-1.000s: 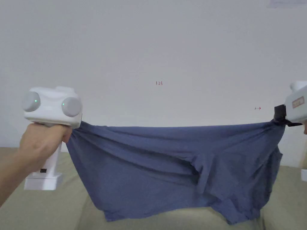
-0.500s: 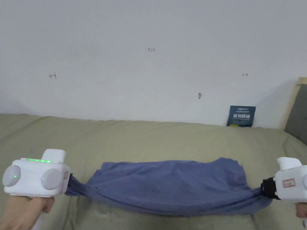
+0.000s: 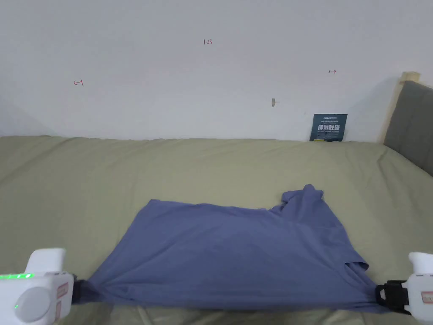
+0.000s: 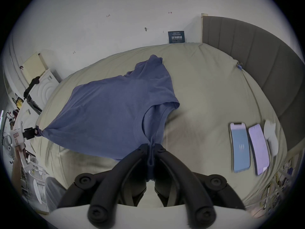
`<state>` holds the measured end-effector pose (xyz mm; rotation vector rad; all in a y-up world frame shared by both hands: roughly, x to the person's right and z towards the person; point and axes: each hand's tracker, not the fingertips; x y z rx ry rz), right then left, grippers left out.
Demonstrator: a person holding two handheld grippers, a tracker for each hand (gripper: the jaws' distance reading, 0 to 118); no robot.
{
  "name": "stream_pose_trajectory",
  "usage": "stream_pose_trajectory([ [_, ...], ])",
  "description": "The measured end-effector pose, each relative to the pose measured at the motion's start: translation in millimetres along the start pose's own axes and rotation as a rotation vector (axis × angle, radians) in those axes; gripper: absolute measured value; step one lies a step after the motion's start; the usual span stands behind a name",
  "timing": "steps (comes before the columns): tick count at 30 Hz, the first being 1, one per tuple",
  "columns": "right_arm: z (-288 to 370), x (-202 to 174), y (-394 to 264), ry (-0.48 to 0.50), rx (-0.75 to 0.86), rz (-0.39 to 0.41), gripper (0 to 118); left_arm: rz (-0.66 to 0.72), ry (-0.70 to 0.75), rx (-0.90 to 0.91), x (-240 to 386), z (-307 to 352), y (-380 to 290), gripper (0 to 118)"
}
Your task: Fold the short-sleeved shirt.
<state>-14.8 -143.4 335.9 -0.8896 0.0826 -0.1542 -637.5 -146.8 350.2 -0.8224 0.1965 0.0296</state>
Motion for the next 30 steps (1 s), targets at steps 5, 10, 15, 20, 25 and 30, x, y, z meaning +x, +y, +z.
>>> stream_pose_trajectory([
  [5,21.6,7.1,-57.3,0.015,-0.008,0.01,10,0.044,-0.038,-0.026,-2.0,51.4,-54.5,0],
  [10,40.1,2.9,-95.4,0.014,-0.029,0.035,10,0.095,-0.051,-0.046,-14.0,70.1,-86.4,0],
  [15,16.1,23.9,-109.1,0.001,-0.05,-0.028,10,0.089,-0.051,-0.074,-15.4,62.5,-104.2,0],
  [20,26.5,13.7,-107.2,-0.02,-0.033,-0.049,48,0.122,-0.079,-0.052,-19.9,59.6,-112.4,41],
  [25,37.9,0.1,-101.4,-0.046,0.018,-0.018,118,0.077,-0.016,0.003,-20.1,65.0,-106.3,116],
  [30,48.9,-28.3,-95.7,-0.019,0.025,-0.02,118,0.077,-0.07,0.012,-26.3,50.7,-81.5,115],
])
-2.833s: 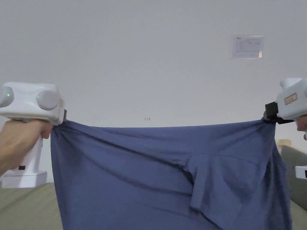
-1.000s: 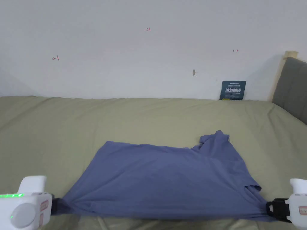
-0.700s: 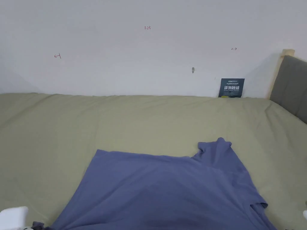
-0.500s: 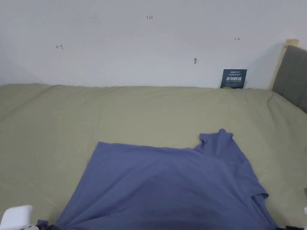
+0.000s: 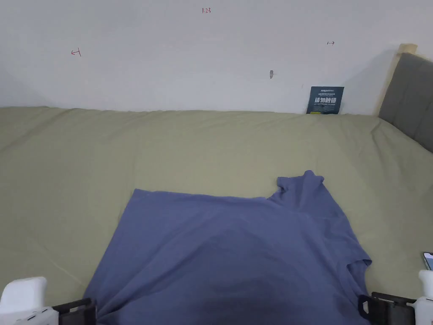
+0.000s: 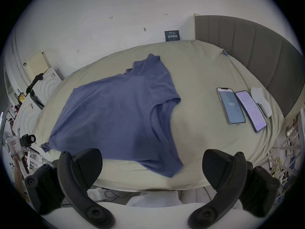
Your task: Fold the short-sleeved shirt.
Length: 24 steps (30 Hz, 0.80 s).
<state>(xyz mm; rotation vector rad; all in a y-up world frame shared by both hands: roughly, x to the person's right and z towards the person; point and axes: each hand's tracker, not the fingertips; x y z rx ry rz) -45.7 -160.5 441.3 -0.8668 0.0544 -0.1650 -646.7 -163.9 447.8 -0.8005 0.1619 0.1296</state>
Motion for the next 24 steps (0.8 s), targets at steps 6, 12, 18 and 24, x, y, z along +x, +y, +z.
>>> stream_pose_trajectory([
  [6,5.9,-35.8,-6.9,0.002,0.029,0.053,22,-0.039,-0.091,-0.005,59.6,24.2,-24.1,13],
  [12,16.5,-66.0,-20.5,-0.047,0.171,0.096,1,-0.057,-0.121,0.09,84.8,42.5,-8.3,0],
  [18,25.0,-74.8,-29.9,-0.071,0.248,0.073,1,-0.083,-0.094,0.178,83.1,65.3,-25.2,0],
  [24,33.5,-91.0,-36.6,-0.109,0.333,0.075,1,-0.131,-0.06,0.257,85.2,61.0,-30.3,0],
])
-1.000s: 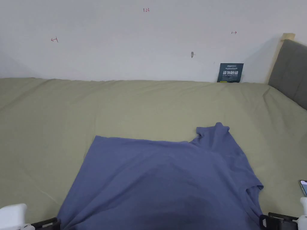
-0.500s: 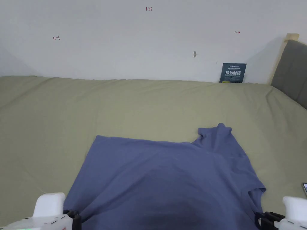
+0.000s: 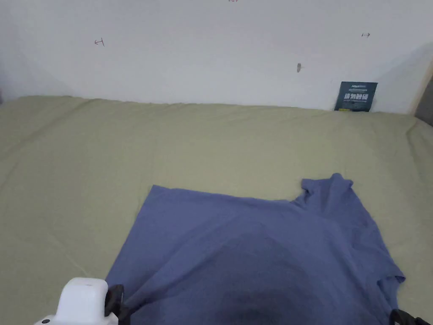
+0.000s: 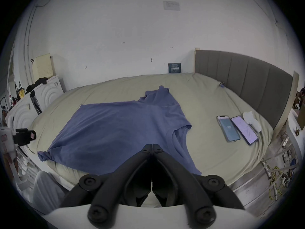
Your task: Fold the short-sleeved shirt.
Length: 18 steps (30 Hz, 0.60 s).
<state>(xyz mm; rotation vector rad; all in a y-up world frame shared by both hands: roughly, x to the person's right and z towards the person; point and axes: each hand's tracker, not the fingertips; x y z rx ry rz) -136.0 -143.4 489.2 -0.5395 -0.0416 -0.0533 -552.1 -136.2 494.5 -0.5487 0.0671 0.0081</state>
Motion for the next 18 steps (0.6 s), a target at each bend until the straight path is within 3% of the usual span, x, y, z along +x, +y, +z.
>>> stream_pose_trajectory([
  [10,-14.5,1.4,4.2,-0.007,0.026,0.004,1,0.036,-0.017,0.02,-3.2,-23.2,37.8,0],
  [18,-50.9,0.5,13.7,-0.004,-0.022,0.016,1,-0.003,-0.049,-0.116,-18.6,-171.8,119.5,0],
])
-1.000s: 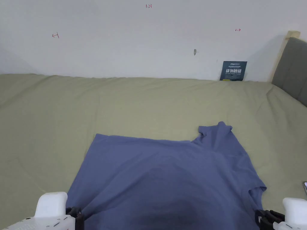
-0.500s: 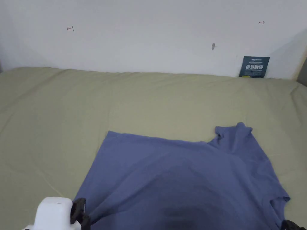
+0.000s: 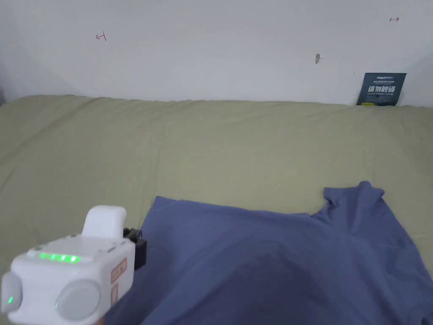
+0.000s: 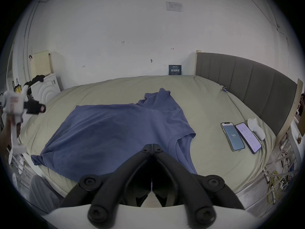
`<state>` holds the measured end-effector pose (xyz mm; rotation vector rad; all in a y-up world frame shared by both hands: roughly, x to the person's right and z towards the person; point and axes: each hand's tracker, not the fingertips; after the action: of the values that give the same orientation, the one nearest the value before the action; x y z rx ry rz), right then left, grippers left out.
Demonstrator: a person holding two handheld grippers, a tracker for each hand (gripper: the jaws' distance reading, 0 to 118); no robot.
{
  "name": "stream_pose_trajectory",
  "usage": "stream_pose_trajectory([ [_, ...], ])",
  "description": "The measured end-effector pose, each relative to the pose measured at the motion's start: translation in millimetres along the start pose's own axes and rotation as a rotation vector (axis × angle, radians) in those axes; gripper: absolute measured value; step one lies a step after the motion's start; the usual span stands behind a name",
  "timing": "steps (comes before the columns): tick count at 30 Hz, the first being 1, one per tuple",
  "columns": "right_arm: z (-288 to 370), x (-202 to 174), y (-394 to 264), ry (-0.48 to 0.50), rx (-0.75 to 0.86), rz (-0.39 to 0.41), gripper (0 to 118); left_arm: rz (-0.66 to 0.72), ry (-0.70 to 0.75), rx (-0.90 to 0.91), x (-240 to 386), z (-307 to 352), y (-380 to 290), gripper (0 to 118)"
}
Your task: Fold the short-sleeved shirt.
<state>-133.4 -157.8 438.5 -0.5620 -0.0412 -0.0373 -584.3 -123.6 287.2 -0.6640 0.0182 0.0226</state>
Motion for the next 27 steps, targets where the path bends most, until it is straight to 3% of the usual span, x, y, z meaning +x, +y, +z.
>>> stream_pose_trajectory([
  [6,-35.2,4.9,3.9,-0.012,-0.058,-0.01,1,0.014,0.018,-0.186,-13.2,-135.1,69.4,0],
  [7,-40.9,5.3,4.0,-0.013,-0.068,-0.012,1,0.003,0.029,-0.21,-13.9,-156.0,78.7,13],
  [9,-50.6,6.7,3.6,-0.014,-0.084,-0.017,1,-0.035,0.057,-0.255,-12.2,-187.2,88.1,98],
  [10,-55.4,7.9,3.3,-0.009,-0.092,-0.02,1,-0.04,0.068,-0.327,-10.2,-206.3,90.6,118],
  [11,-58.5,7.9,3.3,-0.007,-0.099,-0.022,1,-0.019,0.069,-0.374,-10.4,-214.9,92.7,114],
  [12,-61.6,8.0,3.3,-0.008,-0.106,-0.025,1,-0.029,0.046,-0.305,-9.9,-221.9,98.1,113],
  [17,-69.7,11.8,3.2,-0.002,-0.132,-0.028,1,-0.091,0.091,-0.459,-6.9,-255.7,82.7,113],
  [22,-71.8,19.3,5.3,0.001,-0.159,-0.043,1,-0.049,0.062,-0.494,-12.2,-255.3,68.9,108],
  [23,-72.1,20.6,5.3,0.001,-0.163,-0.042,1,0.016,0.033,-0.52,-15.2,-256.8,70.1,104],
  [25,-72.8,22.3,9.3,0.001,-0.178,-0.04,1,-0.011,0.061,-0.5,-11.9,-252.4,71.8,99],
  [27,-72.6,23.7,16.8,-0.003,-0.189,-0.046,1,-0.04,0.041,-0.479,-6.2,-241.7,75.1,79],
])
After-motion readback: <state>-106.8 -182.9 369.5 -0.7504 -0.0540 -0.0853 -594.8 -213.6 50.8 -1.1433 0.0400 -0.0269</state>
